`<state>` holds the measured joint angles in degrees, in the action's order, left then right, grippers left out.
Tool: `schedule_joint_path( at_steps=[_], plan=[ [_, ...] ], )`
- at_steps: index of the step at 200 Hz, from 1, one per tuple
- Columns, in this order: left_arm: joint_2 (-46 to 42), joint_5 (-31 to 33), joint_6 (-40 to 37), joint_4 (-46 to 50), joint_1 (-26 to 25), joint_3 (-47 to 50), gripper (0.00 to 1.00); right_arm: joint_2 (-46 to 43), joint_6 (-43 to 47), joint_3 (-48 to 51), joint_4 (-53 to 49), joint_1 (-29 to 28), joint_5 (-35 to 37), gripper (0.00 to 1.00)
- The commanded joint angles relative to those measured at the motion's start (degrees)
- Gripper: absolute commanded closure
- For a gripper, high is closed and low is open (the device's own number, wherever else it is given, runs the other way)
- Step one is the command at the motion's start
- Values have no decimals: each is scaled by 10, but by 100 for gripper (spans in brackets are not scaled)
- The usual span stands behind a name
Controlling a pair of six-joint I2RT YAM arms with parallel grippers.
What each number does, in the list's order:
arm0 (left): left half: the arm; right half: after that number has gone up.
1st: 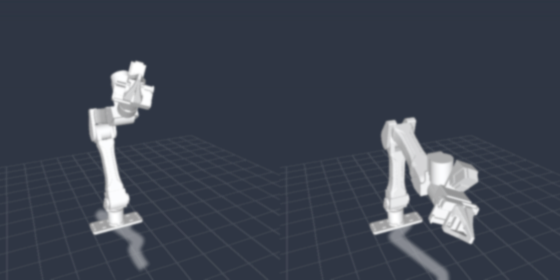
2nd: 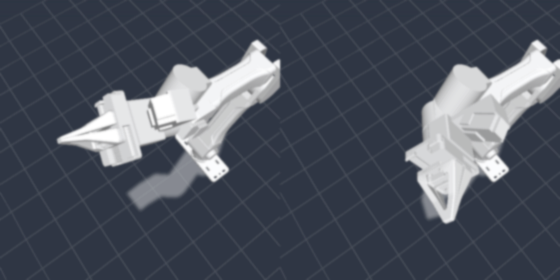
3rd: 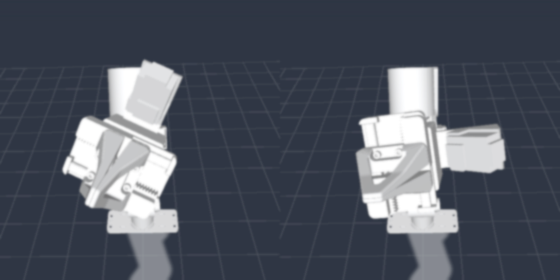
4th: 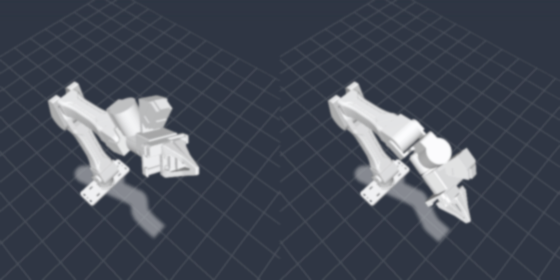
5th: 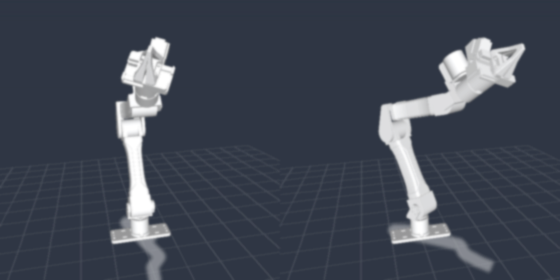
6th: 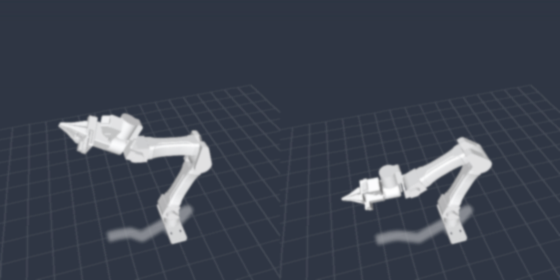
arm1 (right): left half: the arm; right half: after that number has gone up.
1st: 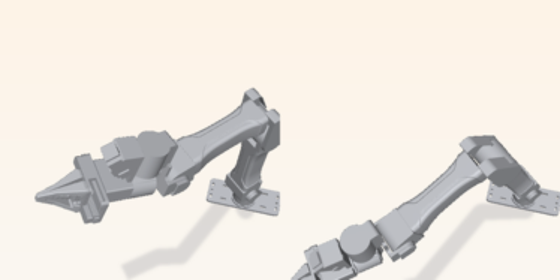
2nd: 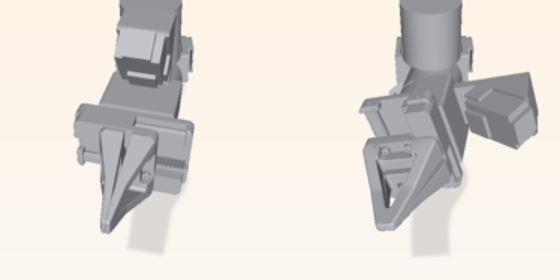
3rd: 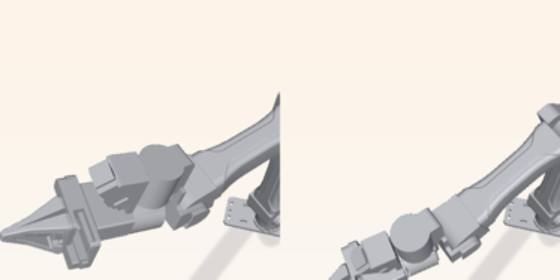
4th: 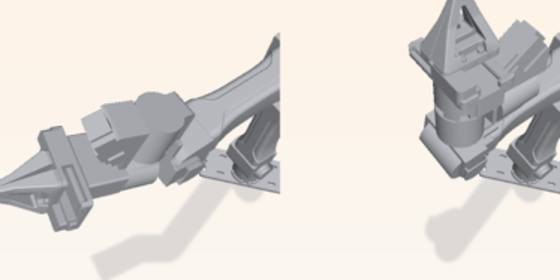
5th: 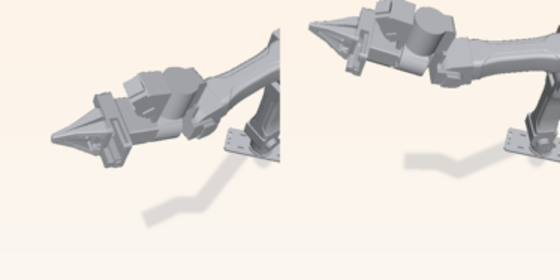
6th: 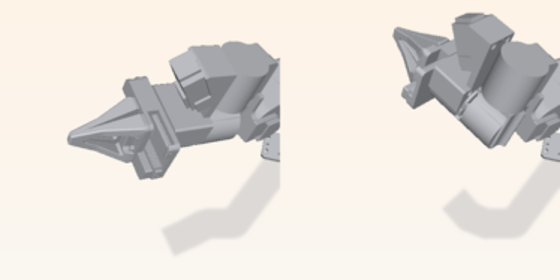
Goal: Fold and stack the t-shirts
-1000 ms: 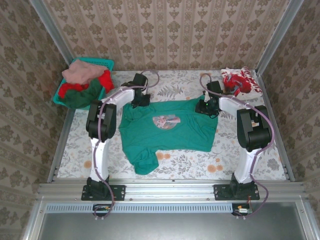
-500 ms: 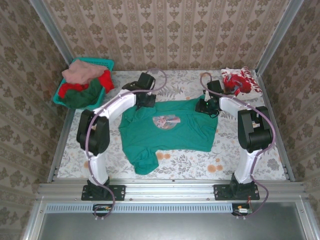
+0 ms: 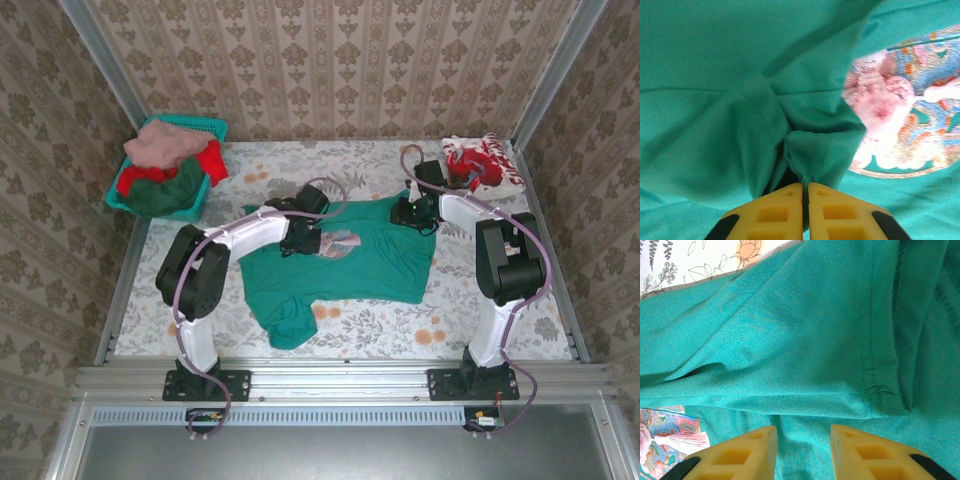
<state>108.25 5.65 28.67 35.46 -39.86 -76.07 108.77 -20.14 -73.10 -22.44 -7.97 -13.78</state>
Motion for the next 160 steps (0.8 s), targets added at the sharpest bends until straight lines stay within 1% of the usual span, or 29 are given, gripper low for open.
schedule_joint_path(
  at_steps=[1,11,15,24,42,59,68,79,93,101,105,113,130,139,145,160],
  plan=[
    [-28,-13,43,-9,-8,28,80,-29,-3,6,-8,2,-5,65],
    [-46,-25,49,-19,-8,40,70,-35,-5,7,-8,1,-4,65],
    [-54,-31,51,-24,-9,46,67,-37,-6,8,-8,-1,-5,65],
    [-74,-49,54,-34,-9,60,65,-44,-12,6,-11,-6,1,65],
    [-114,-72,60,-43,-7,86,55,-63,-22,-1,-18,-32,13,65],
    [-162,-85,57,-60,5,121,52,-76,-24,-11,-21,-65,31,65],
    [-188,-88,53,-71,21,140,47,-78,-27,-18,-21,-80,36,65],
    [-213,-94,50,-90,58,161,41,-74,-32,-26,-15,-96,38,65],
    [-212,-105,39,-114,113,169,37,-57,-40,-40,-3,-121,35,65],
    [-192,-110,30,-121,134,157,37,-42,-41,-58,-4,-136,34,65],
    [-177,-112,24,-121,157,145,38,-34,-40,-70,-8,-145,35,65],
    [-141,-114,10,-111,171,114,39,-18,-38,-91,-15,-159,37,65],
    [-48,-119,-16,-86,183,34,47,10,-39,-117,-19,-184,41,65],
    [-4,-135,-23,-77,190,0,51,18,-41,-122,-18,-191,40,65],
    [19,-142,-25,-74,192,-15,54,22,-42,-122,-15,-195,41,66],
    [51,-159,-37,-65,192,-35,57,24,-44,-117,-11,-196,38,66]
  ],
)
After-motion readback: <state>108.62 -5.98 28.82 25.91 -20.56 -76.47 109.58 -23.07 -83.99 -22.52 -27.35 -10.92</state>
